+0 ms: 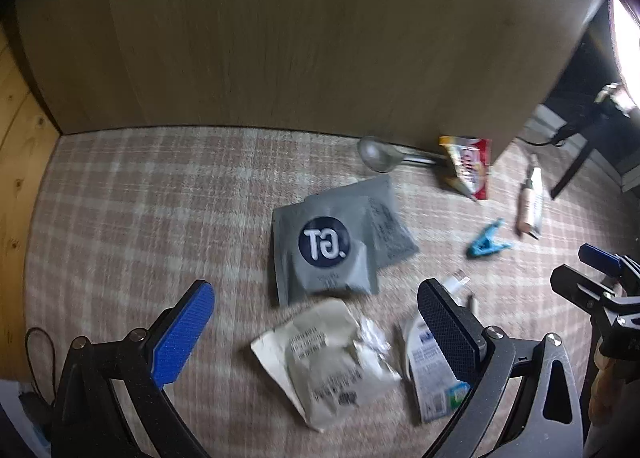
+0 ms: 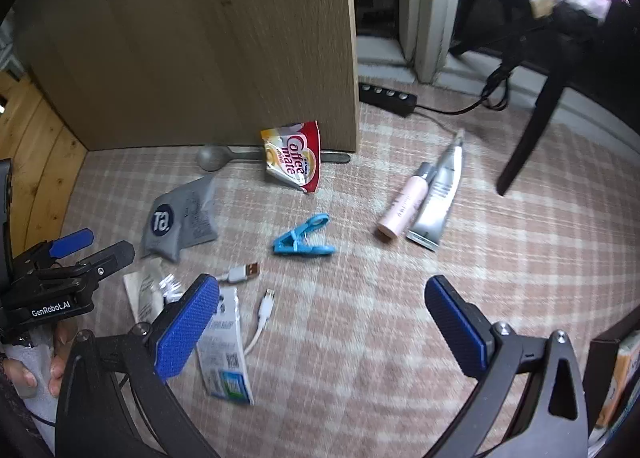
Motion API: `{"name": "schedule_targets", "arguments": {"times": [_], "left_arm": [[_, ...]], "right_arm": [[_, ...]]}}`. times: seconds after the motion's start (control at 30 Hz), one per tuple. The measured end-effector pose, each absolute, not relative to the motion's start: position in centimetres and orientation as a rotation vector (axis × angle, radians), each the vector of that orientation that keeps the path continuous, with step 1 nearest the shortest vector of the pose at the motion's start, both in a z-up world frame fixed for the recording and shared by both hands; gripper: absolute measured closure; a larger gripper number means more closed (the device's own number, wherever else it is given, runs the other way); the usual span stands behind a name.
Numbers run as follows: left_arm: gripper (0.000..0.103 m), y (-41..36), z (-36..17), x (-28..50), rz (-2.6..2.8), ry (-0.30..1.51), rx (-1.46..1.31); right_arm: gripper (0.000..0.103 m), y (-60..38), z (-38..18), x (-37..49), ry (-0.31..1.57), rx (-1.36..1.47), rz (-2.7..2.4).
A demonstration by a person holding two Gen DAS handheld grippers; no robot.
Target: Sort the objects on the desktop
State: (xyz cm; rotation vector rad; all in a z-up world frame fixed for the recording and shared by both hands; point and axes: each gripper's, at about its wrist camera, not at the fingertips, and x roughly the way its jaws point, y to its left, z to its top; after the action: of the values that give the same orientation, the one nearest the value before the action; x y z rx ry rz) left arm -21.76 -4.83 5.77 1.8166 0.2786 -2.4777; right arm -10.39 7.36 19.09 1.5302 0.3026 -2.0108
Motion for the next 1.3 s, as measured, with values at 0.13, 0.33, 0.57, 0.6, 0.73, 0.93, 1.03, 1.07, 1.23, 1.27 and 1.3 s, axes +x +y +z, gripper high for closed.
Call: {"name": "schedule_targets", "arguments": {"times": [0.13,0.33,0.57,0.6,0.73,0.93,1.03,1.07,1.23,1.27,1.3], "left_arm": [[0.001,-5.0,4.2,-22.8,-2.444,0.363,1.881],[0.001,-4.2,2.8,-23.4,-2.415,0.315,1.919],[0.001,-3.1,1.9,-23.5,-2.396,0.221,1.932],[0.001,-3.0,1.8,-23.8,-2.388,0.213,1.934],[0.004,-4.0,1.5,-24.2,-2.367,0.229,1.942],[0.013,-4.7,1.6,-24.0,-2.366,0.217,1.938],[0.024,-4.9,2.1,-23.9,-2.376,0.231,1.932],[0.030,-4.9,2.3,-23.8,-2.380,0.232,1.934],[0.036,-5.0,2.8,-23.1,-2.399,0.231,1.941],[0.038,-4.9,3.0,-22.9,-2.402,0.225,1.938],[0.042,-5.0,3.1,-22.8,-2.403,0.224,1.936]], "right_arm": [[0.000,6.2,17.3,-11.6,0.301,1.580,-1.972],[0.000,4.9,15.9,-12.5,0.311,1.614,-1.944],[0.000,3.3,14.9,-11.9,0.416,1.615,-1.915],[0.000,3.1,14.8,-11.8,0.429,1.615,-1.916],[0.002,2.7,14.2,-11.5,0.455,1.627,-1.905],[0.021,1.9,13.4,-10.4,0.558,1.635,-1.891],[0.030,1.9,13.6,-10.2,0.594,1.621,-1.913],[0.038,2.0,13.8,-10.2,0.606,1.617,-1.924],[0.064,3.5,14.4,-10.4,0.585,1.628,-1.923],[0.066,3.8,14.4,-10.4,0.580,1.628,-1.921],[0.066,4.0,14.5,-10.4,0.574,1.627,-1.917]]}}
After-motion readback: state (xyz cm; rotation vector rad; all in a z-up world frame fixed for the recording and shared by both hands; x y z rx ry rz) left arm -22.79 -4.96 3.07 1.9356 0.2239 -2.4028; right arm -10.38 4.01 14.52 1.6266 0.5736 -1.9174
